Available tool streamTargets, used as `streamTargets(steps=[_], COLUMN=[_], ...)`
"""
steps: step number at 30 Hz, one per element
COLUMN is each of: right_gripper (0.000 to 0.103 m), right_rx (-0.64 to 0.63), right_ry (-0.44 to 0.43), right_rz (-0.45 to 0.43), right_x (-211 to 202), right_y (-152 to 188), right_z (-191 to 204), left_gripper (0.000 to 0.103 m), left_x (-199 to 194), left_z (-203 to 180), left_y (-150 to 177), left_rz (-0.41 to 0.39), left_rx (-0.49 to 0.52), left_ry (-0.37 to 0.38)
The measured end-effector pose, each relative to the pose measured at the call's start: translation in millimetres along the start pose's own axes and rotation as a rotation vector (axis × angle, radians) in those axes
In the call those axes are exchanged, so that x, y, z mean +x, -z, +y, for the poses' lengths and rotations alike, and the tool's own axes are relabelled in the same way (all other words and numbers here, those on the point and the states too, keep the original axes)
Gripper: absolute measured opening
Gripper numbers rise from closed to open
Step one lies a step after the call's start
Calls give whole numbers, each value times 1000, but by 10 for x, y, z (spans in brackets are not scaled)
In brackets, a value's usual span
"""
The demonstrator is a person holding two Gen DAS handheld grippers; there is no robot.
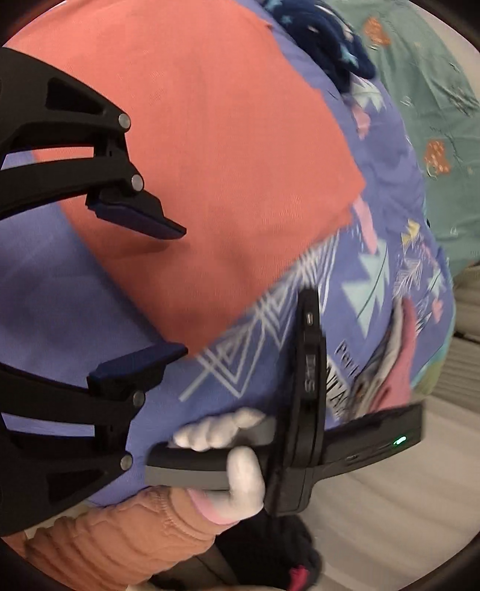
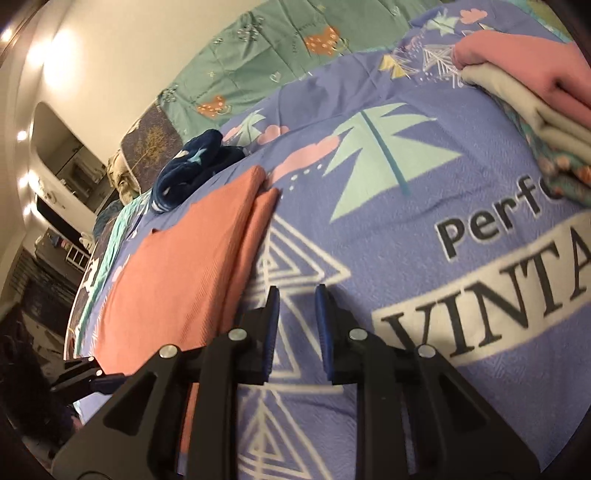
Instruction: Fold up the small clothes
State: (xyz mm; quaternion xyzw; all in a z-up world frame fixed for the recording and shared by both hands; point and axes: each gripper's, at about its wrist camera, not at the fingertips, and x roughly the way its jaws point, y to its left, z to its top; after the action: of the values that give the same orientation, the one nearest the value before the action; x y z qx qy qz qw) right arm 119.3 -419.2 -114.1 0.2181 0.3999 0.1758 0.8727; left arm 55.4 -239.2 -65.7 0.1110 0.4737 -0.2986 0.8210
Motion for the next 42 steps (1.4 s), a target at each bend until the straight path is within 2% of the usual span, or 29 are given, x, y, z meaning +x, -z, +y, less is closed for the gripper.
streamTargets(steps=[4, 6, 8, 10, 12, 13, 16, 19, 21, 23, 26, 28, 32, 33, 34, 35, 38, 40, 42], right_gripper=[18, 17, 15, 15, 15, 15, 16, 17, 23, 39, 48, 51, 51, 46, 16, 5, 1, 0, 0], right_rx=[25, 51, 86, 94, 88, 87, 94, 87, 60, 19, -50, -58, -69, -73, -68, -41, -66, -92, -66], right_ry=[-35, -68, -101, -111, -106, -107, -118, -105, -98, -91, -59, -65, -43, -29, -14, -26, -22, 47, 126], right_rz=[-21, -29, -35, -37, -37, -37, -35, -18, 3, 27, 81, 115, 150, 146, 140, 141, 41, 26, 58], right_x=[-29, -48, -66, -65, -66, -70, -72, -57, -38, -2, 141, 275, 570, 607, 648, 658, 461, 483, 616], right_y=[6, -8, -11, -23, -22, -17, -13, -31, -79, -150, -318, -425, -612, -639, -682, -726, -866, -925, -942], right_z=[-61, -119, -203, -219, -211, -211, -234, -210, -131, -9, 177, 229, 306, 326, 348, 357, 477, 446, 288], left_gripper=[59, 59, 48, 25, 15, 14, 13, 13, 13, 14, 16, 16, 14, 12, 11, 10, 9, 9, 9], left_x=[238, 288, 298, 261, 228, 220, 179, 210, 213, 218, 212, 217, 231, 240, 242, 237, 224, 242, 260], left_z=[-161, -150, -116, 7, 128, 166, 342, 368, 326, 302, 291, 276, 235, 221, 207, 201, 196, 192, 175], left_y=[-124, -150, -147, -148, -157, -154, -69, -63, -74, -96, -112, -128, -126, -123, -119, -115, -101, -94, -84], left_rz=[15, 9, 7, 4, 8, 8, 5, -3, -2, 2, 7, 8, 8, 10, 10, 9, 4, 12, 12], left_rx=[-14, -29, -46, -77, -127, -149, -238, -248, -239, -236, -242, -233, -200, -190, -177, -168, -146, -140, -134], left_ry=[-107, -135, -143, -145, -102, -81, -3, 28, 44, 63, 102, 128, 155, 163, 170, 178, 205, 221, 224])
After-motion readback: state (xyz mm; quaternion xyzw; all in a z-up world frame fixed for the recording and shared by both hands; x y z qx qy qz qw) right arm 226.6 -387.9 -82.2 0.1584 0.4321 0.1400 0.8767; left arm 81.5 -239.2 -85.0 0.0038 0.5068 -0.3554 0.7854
